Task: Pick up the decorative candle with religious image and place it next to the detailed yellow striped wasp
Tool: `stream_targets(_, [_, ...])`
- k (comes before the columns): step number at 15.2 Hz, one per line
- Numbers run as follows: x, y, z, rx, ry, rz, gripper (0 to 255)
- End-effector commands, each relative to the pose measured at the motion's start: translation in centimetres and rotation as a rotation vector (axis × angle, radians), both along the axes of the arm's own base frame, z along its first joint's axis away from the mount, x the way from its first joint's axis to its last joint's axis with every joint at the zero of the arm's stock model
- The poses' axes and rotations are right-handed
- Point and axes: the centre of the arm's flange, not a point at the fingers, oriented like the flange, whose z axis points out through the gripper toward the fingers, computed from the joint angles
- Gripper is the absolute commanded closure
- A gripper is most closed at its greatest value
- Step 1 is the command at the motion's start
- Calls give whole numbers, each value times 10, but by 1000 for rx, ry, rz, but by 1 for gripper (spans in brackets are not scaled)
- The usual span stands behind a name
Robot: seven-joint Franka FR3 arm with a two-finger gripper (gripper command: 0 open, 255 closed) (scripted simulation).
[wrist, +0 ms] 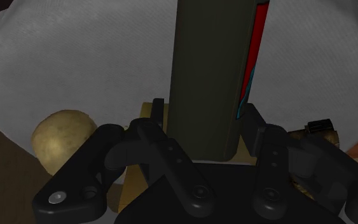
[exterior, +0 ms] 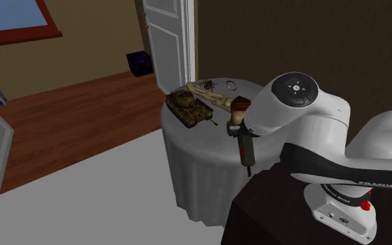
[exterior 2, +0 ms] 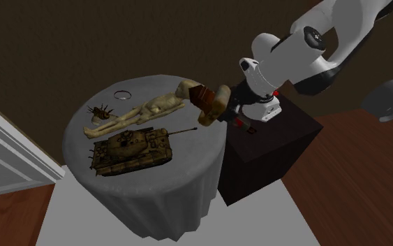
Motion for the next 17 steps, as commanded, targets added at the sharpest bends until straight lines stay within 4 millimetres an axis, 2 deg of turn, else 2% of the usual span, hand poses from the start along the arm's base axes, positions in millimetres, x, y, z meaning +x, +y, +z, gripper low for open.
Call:
stream_targets(1, [0, 1, 11, 0, -1, 0, 255])
stream_targets(17, [0, 1, 95, 0, -1, 0, 255])
